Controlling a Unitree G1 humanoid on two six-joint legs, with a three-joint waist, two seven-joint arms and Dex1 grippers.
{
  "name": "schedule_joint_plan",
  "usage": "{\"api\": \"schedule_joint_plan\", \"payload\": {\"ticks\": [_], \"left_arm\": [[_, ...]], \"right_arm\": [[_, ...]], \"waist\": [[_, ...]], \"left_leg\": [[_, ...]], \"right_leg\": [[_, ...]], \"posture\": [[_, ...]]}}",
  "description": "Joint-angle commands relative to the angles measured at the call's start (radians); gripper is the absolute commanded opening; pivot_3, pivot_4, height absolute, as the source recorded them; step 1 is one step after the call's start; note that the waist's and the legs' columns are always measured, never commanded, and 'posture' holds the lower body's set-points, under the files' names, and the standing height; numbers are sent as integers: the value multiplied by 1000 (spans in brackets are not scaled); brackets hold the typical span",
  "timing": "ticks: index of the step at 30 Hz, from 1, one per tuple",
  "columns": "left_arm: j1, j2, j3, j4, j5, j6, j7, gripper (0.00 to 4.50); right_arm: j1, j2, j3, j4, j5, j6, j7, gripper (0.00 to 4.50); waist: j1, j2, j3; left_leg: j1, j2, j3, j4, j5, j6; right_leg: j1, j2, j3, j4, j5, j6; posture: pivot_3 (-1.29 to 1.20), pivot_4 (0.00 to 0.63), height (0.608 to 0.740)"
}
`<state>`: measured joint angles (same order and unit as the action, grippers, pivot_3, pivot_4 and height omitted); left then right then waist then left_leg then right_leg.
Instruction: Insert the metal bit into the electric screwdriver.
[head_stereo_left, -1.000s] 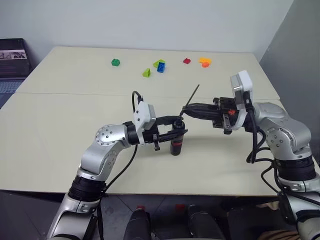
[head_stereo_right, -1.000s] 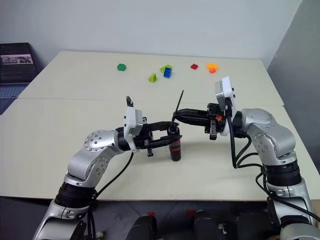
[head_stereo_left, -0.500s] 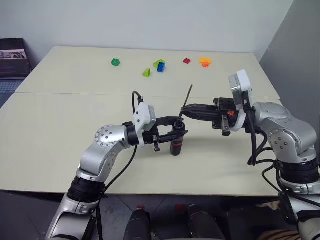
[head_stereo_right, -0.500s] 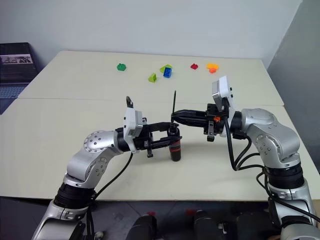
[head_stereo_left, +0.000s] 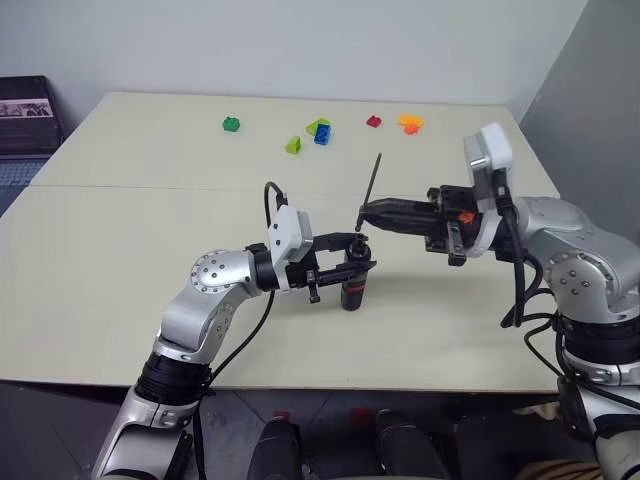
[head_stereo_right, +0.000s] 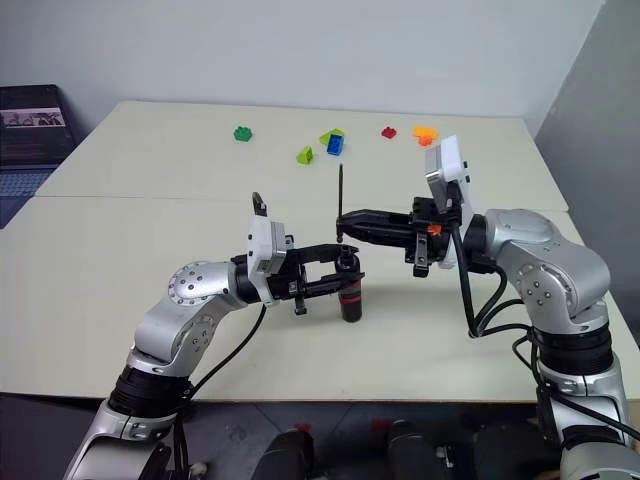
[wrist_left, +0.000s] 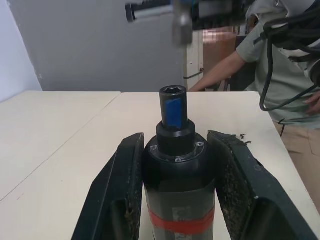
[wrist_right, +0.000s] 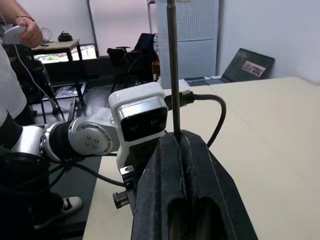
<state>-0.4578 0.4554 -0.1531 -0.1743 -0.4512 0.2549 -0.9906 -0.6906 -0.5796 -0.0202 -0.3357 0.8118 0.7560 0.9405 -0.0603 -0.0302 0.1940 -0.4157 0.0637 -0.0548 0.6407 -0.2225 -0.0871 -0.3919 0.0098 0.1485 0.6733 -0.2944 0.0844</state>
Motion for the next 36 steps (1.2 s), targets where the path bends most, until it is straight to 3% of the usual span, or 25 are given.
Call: {"api": "schedule_joint_plan", "payload": {"ticks": [1, 19, 36], "left_arm": [[-6, 12, 6, 20, 60, -10, 38, 1625], [0, 11, 4, 22, 64, -16, 48, 1625], [0, 13, 1, 28, 63, -17, 41, 1625]], "right_arm": [[4, -19, -34, -75, 12, 12, -50, 0], [16, -29, -40, -233, 79, 226, -357, 0], [-24, -23, -63, -268, 191, 279, -459, 0]], "waist": [[0, 0, 0], [0, 0, 0], [-1, 0, 0]], "left_leg": [[0, 0, 0, 0, 0, 0], [0, 0, 2, 0, 0, 0], [-1, 0, 3, -1, 0, 0]], "right_leg": [[0, 0, 0, 0, 0, 0], [-2, 0, 2, 0, -2, -3], [-3, 0, 3, 0, -2, -3]], "posture": [[0, 150, 740], [0, 150, 740], [0, 150, 740]]}}
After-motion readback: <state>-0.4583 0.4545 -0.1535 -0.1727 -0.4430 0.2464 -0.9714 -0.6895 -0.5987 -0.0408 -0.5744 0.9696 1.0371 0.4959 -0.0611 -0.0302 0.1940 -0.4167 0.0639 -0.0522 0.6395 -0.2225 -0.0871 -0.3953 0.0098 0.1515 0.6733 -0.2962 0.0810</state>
